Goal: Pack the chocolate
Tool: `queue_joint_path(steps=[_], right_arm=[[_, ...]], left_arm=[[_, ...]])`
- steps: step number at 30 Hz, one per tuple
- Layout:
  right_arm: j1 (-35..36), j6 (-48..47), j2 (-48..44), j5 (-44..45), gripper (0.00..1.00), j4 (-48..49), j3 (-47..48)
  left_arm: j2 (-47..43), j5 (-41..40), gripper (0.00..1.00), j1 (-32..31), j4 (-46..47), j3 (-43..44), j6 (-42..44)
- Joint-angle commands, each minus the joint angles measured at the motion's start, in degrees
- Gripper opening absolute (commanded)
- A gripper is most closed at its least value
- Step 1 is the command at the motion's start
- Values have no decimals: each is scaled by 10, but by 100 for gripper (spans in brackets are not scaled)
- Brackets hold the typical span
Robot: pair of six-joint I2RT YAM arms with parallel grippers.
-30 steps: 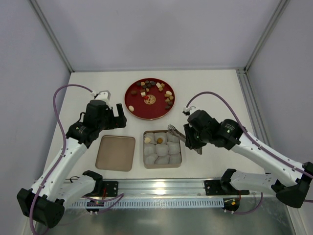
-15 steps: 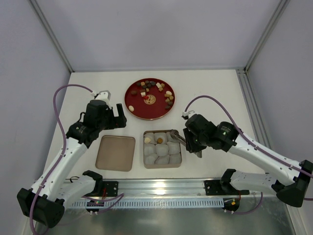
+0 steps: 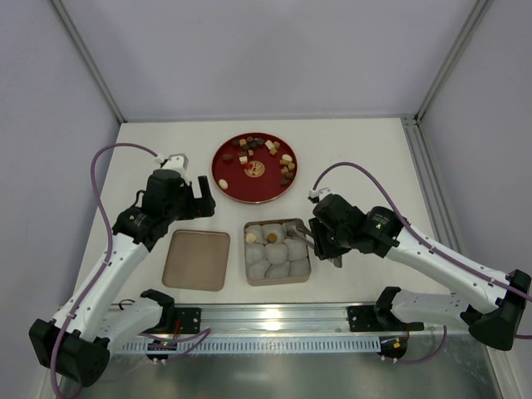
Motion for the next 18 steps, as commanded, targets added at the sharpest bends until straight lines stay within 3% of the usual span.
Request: queue_joint_path(steps=[1, 9, 14, 18], right_arm=[[4, 4, -3, 15, 40, 19, 9], [3, -21, -4, 12, 40, 6, 70], [-8, -59, 47, -2, 40, 13, 132], [-59, -108, 112, -37, 40, 58, 195]], left_arm=[[-1, -2, 100, 2, 6, 13, -4], [1, -1, 100, 2, 5, 13, -3], [1, -1, 100, 2, 5, 12, -3], [1, 1, 100, 2, 5, 14, -4]])
